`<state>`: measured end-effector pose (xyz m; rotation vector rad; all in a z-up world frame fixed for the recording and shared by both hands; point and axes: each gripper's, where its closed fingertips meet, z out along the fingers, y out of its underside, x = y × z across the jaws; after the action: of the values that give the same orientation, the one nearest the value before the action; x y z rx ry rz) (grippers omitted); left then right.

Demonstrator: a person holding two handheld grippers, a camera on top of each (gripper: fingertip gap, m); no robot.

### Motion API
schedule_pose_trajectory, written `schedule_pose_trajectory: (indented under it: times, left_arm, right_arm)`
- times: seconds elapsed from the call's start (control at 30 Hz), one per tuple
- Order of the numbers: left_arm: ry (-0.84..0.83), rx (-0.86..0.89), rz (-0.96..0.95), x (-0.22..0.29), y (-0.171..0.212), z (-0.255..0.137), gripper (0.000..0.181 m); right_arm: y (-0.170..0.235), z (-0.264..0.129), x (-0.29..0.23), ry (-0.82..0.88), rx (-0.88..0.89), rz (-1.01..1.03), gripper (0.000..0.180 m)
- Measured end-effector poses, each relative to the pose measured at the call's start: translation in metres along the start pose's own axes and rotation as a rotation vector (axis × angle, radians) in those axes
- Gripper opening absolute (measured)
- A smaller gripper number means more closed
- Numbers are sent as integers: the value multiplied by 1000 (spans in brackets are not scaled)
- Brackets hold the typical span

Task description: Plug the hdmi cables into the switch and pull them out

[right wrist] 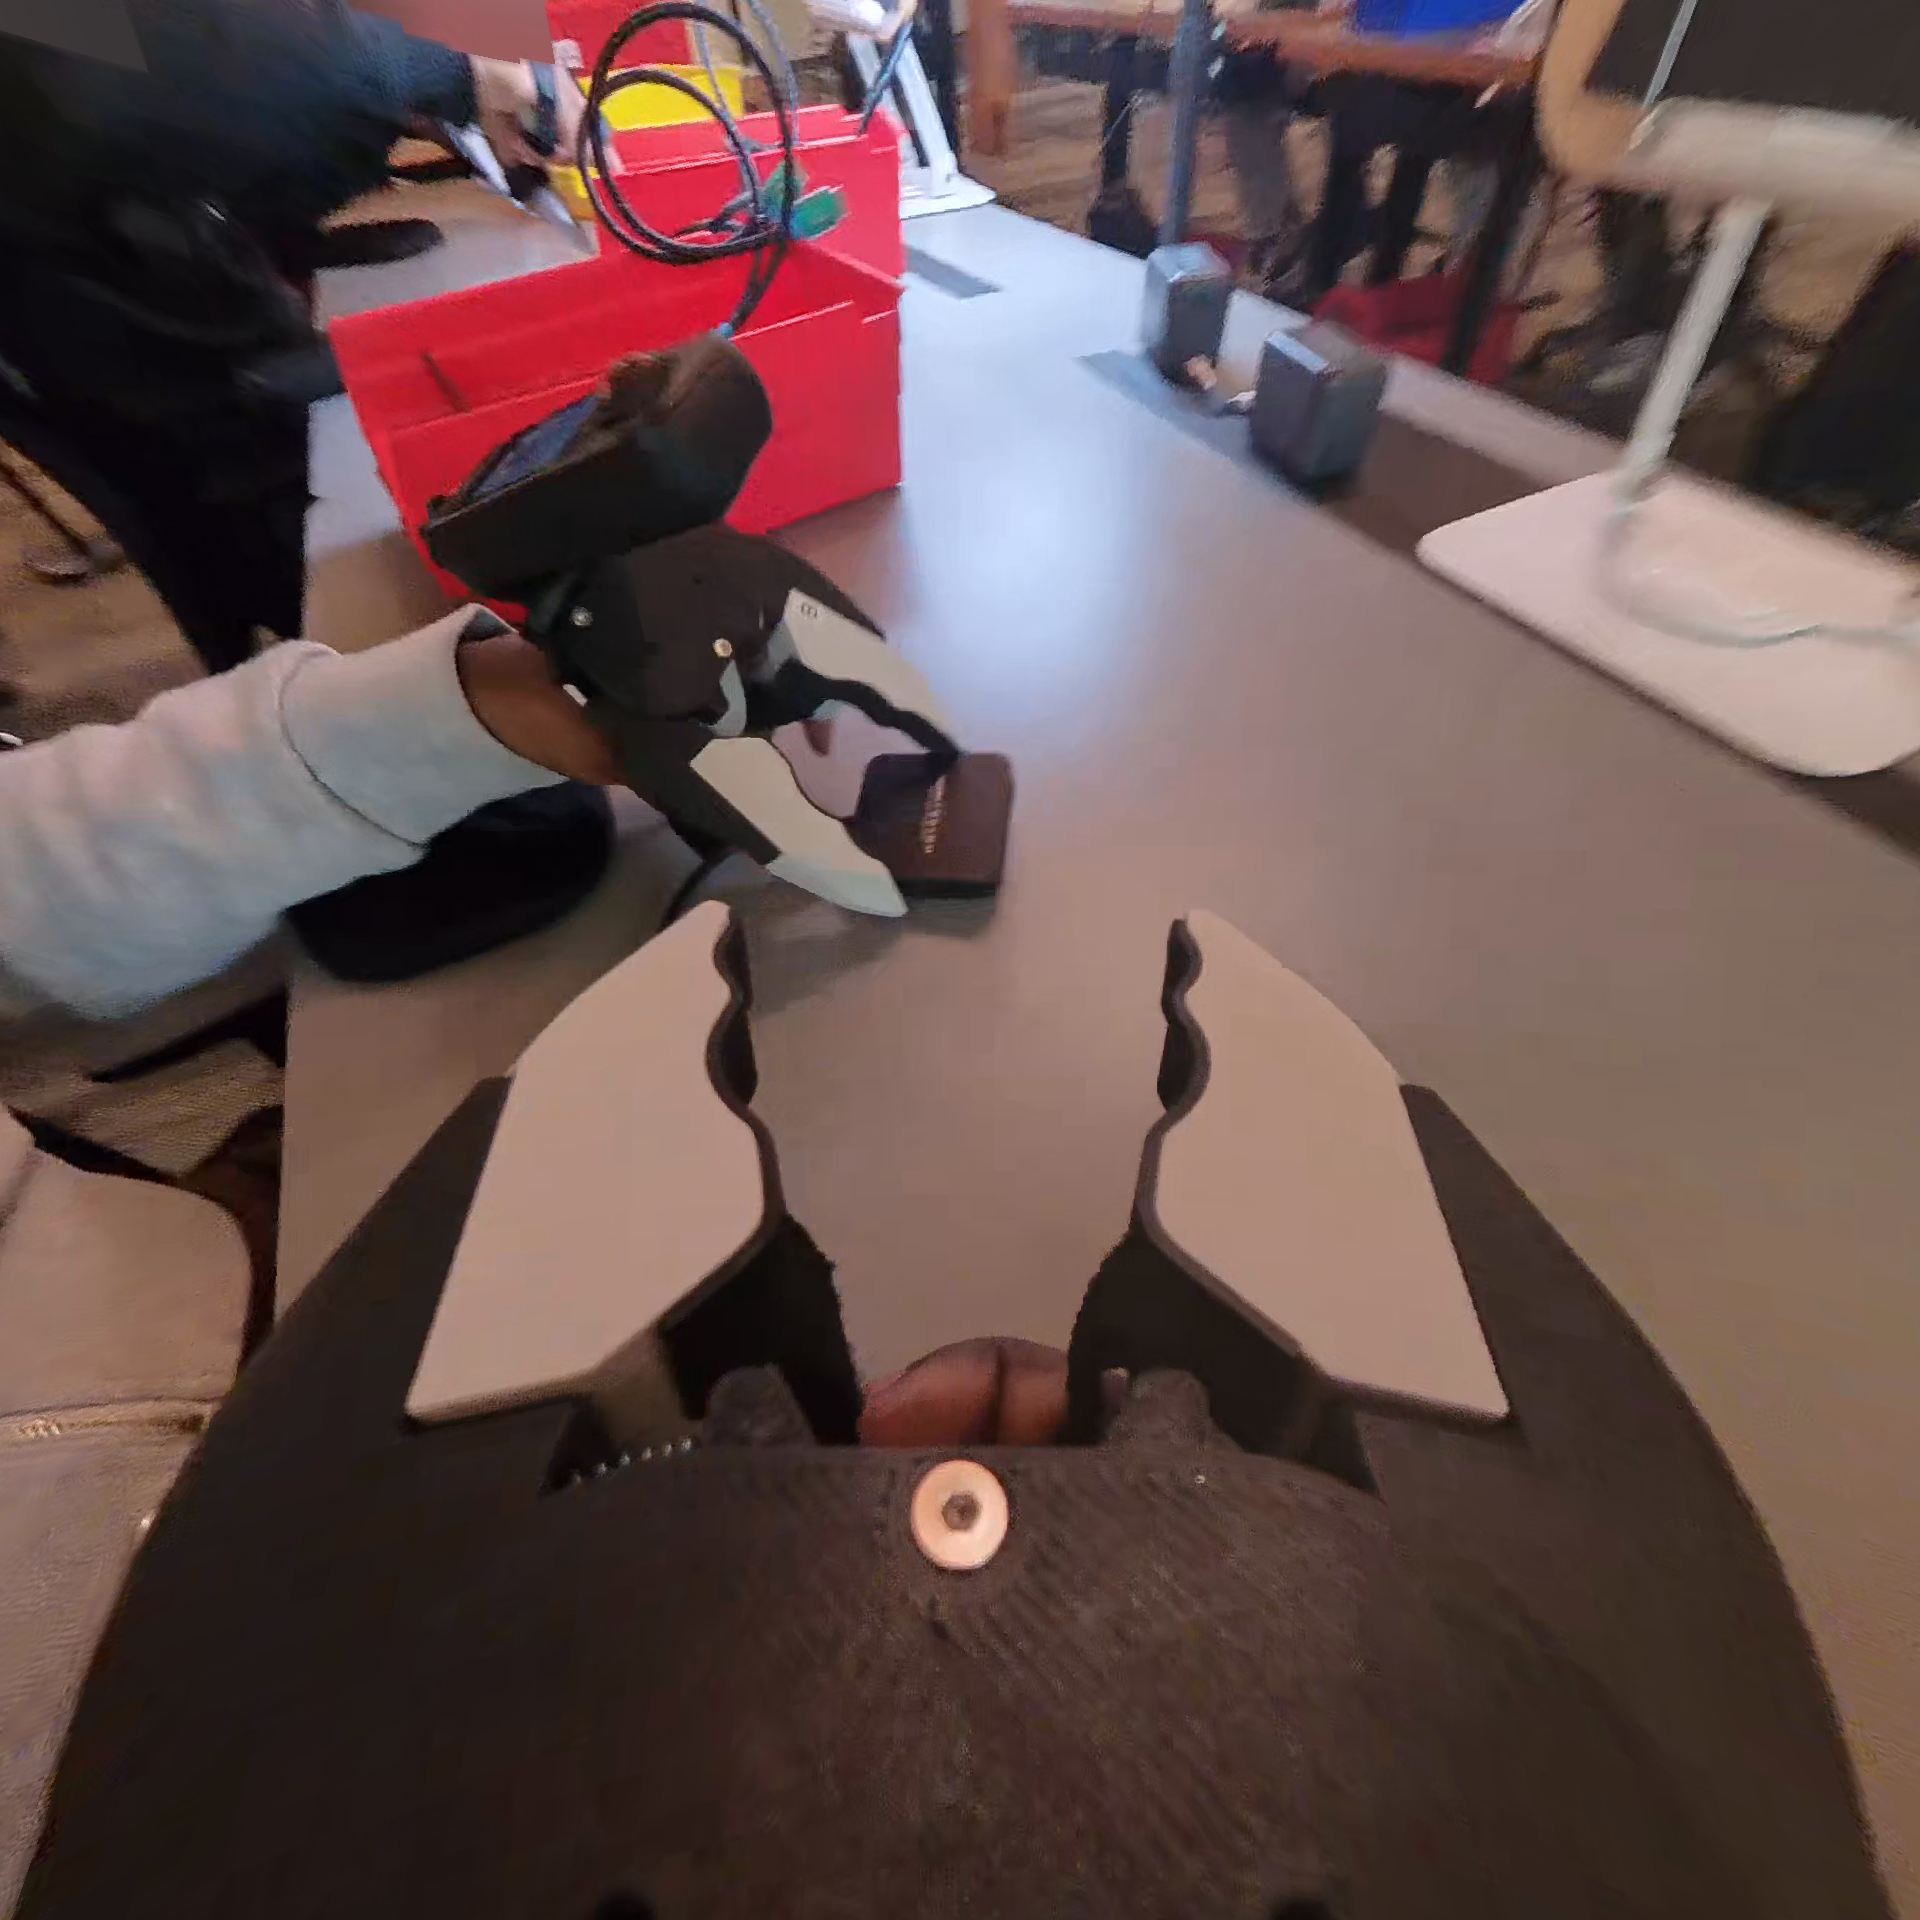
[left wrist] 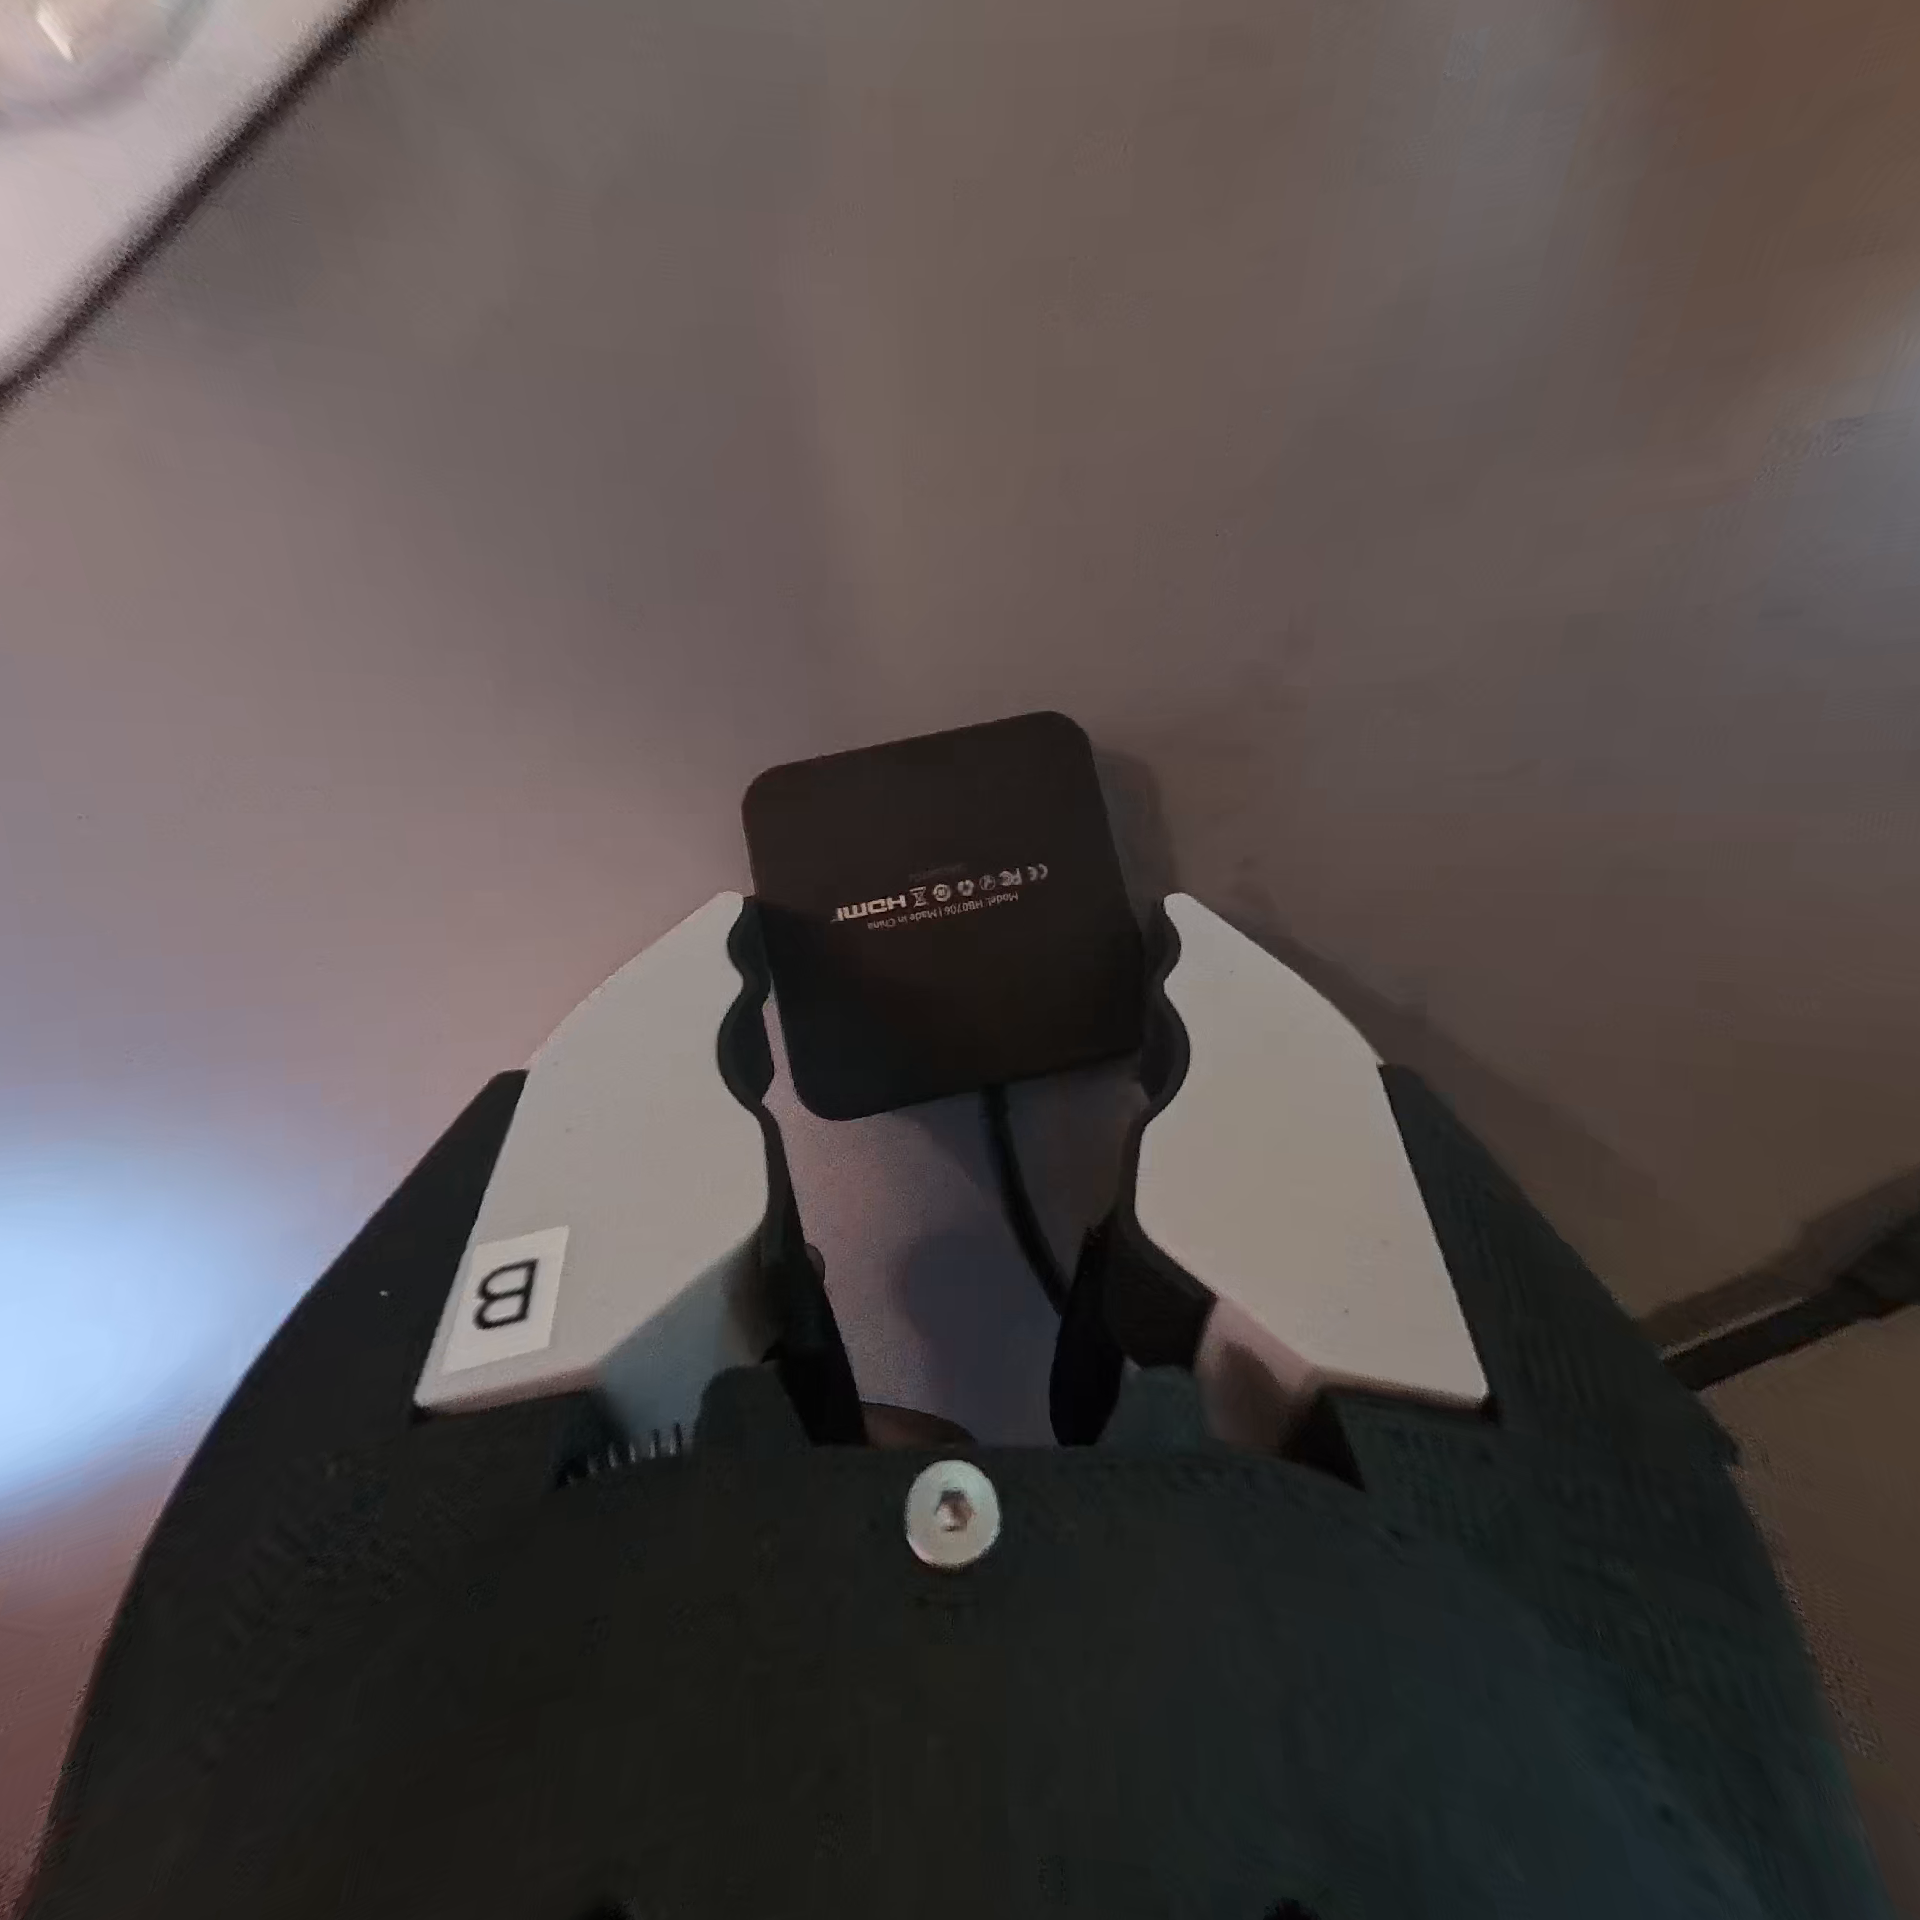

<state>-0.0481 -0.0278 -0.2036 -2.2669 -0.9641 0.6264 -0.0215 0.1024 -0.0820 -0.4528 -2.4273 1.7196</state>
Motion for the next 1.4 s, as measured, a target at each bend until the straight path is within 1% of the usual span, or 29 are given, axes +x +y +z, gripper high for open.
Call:
schedule_pose_trajectory:
  times: [0.13, 0.23, 0.33, 0.4, 0.47, 0.53, 0.57, 0.6, 0.67, 0.77, 0.83, 0.9, 0.93, 1.0, 1.07, 1.13, 1.2, 1.27, 1.33, 1.4]
  left_arm:
    - [-150, 167, 191, -6, -31, -17, 68]
    - [-265, 318, 341, -3, -57, -35, 69]
    - [-339, 429, 467, 8, -75, -50, 68]
    - [-351, 462, 522, 16, -80, -53, 68]
    - [-345, 466, 565, 23, -80, -52, 69]
    - [-333, 470, 599, 28, -81, -50, 69]
    - [-334, 475, 608, 30, -81, -50, 69]
    - [-328, 482, 617, 33, -82, -50, 68]
    - [-321, 486, 620, 34, -82, -50, 69]
    - [-296, 510, 601, 36, -83, -51, 68]
    - [-279, 568, 569, 38, -88, -56, 69]
    - [-231, 675, 484, 38, -96, -68, 68]
    - [-185, 739, 401, 37, -101, -77, 72]
    - [-85, 884, 159, 24, -110, -98, 86]
    - [26, 1010, -100, 3, -115, -117, 93]
    - [96, 1106, -354, -25, -111, -129, 95]
    - [177, 1210, -557, -47, -105, -138, 93]
    - [279, 1293, -727, -61, -99, -144, 86]
    - [380, 1328, -839, -67, -96, -145, 79]
    - [449, 1345, -886, -67, -95, -146, 78]
  right_arm:
    - [12, 46, 5, -107, 29, 187, 78]
    - [21, 70, 4, -183, 19, 335, 74]
    - [28, 86, 1, -203, -8, 358, 76]
    - [25, 94, -1, -219, 14, 370, 77]
    - [20, 100, -7, -269, 27, 395, 73]
    - [16, 104, -14, -323, 42, 409, 64]
    - [14, 106, -16, -340, 53, 416, 54]
    - [12, 106, -18, -358, 64, 420, 40]
    - [8, 103, -27, -435, 89, 423, 16]
    - [6, 100, -30, -436, 109, 392, 14]
    - [1, 95, -31, -427, 129, 383, 14]
    - [-11, 87, -29, -408, 198, 364, 13]
    - [-20, 80, -26, -387, 242, 350, 13]
    - [-36, 63, -17, -328, 322, 303, 13]
    - [-52, 42, -7, -245, 395, 234, 13]
    - [-73, 17, 0, -166, 477, 162, 13]
    - [-98, -17, 7, -71, 572, 84, 13]
    - [-123, -60, 19, 73, 659, -13, 14]
    - [-145, -111, 33, 249, 730, -112, 13]
    - [-161, -165, 47, 422, 780, -194, 14]
